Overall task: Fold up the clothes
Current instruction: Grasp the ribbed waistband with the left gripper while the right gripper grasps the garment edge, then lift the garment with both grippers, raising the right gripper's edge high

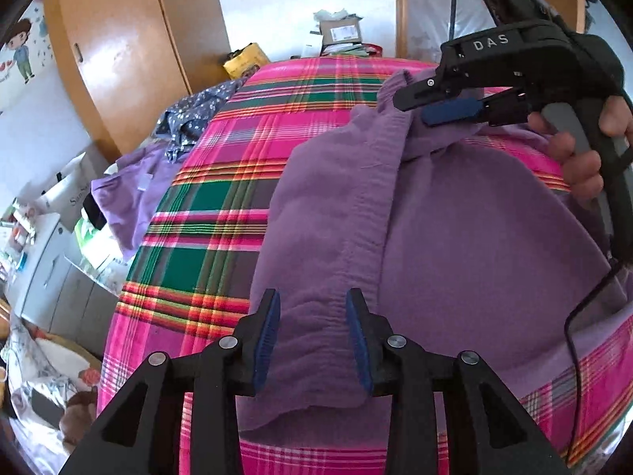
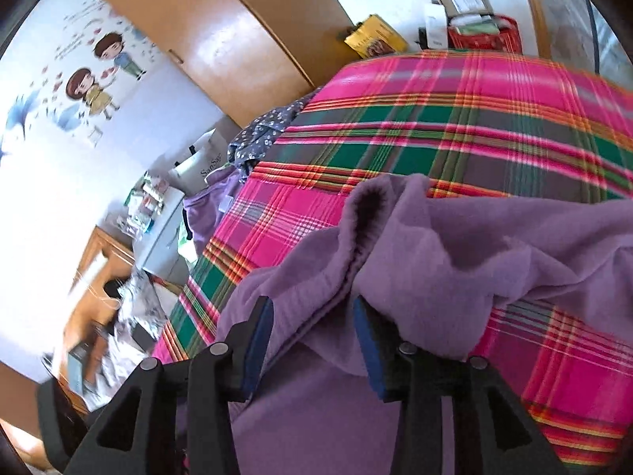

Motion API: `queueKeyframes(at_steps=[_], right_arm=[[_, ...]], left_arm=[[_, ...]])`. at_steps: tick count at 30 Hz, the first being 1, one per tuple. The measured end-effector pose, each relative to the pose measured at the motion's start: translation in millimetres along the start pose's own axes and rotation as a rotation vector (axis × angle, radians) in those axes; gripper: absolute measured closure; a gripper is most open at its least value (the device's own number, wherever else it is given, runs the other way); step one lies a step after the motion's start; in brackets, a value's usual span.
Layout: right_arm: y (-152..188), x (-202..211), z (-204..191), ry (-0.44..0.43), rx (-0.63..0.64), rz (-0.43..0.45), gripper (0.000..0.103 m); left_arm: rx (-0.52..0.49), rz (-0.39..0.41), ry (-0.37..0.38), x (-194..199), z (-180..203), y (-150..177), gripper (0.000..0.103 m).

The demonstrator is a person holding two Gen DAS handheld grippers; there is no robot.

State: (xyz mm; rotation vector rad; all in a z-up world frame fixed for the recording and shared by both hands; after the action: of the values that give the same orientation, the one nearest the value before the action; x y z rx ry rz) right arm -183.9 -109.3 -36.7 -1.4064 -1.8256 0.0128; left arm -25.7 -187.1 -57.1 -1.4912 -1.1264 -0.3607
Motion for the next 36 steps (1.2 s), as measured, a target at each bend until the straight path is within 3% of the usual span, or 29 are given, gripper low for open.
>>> queueKeyframes(at_steps=[4, 6, 10, 18, 23, 26, 30, 36], right_arm=[[-4, -5, 2, -0.010, -0.013, -0.004, 0.060], [-8, -6, 5, -0.027, -0.033, 0.003, 0.064], [-13, -8, 8, -0.029, -0.053, 0.014, 0.083], [-17, -8, 8, -0.028, -0.039, 0.024, 0.093], [-15, -11, 13, 0.001, -0.048, 0.006, 0.093], [-12, -14, 13, 0.039, -0.024, -0.016, 0.086], [-10, -21, 8, 0.062, 0.014, -0.049, 0.067], [-10, -28, 11, 0.057, -0.008, -0.062, 0.064]], left_arm=[[-0.014, 0.003, 0.017, 4, -1, 8, 0.066], [-0.027, 0.022, 0.023, 8, -3, 12, 0.066], [-0.057, 0.049, 0.018, 14, -6, 19, 0.066], [-0.124, 0.094, 0.006, 28, -21, 30, 0.065], [-0.192, 0.132, 0.009, 35, -16, 35, 0.064], [-0.244, 0.185, -0.001, 39, -12, 37, 0.064], [-0.317, 0.230, -0.029, 38, -6, 39, 0.064], [-0.388, 0.247, -0.033, 39, -7, 47, 0.064]])
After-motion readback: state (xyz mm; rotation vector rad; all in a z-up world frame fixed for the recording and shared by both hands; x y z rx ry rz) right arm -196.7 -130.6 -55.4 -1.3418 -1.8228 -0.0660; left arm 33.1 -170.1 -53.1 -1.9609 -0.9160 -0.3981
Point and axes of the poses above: each gripper's, at about its wrist camera, not at the fingertips, and x roughly against the way its jaws point, z to its right, y to its underside, the point moved 8 cm from there along -x, roughly the way its jaws point, and after that the axes turned 14 degrees about -y, right-handed, at the moved point
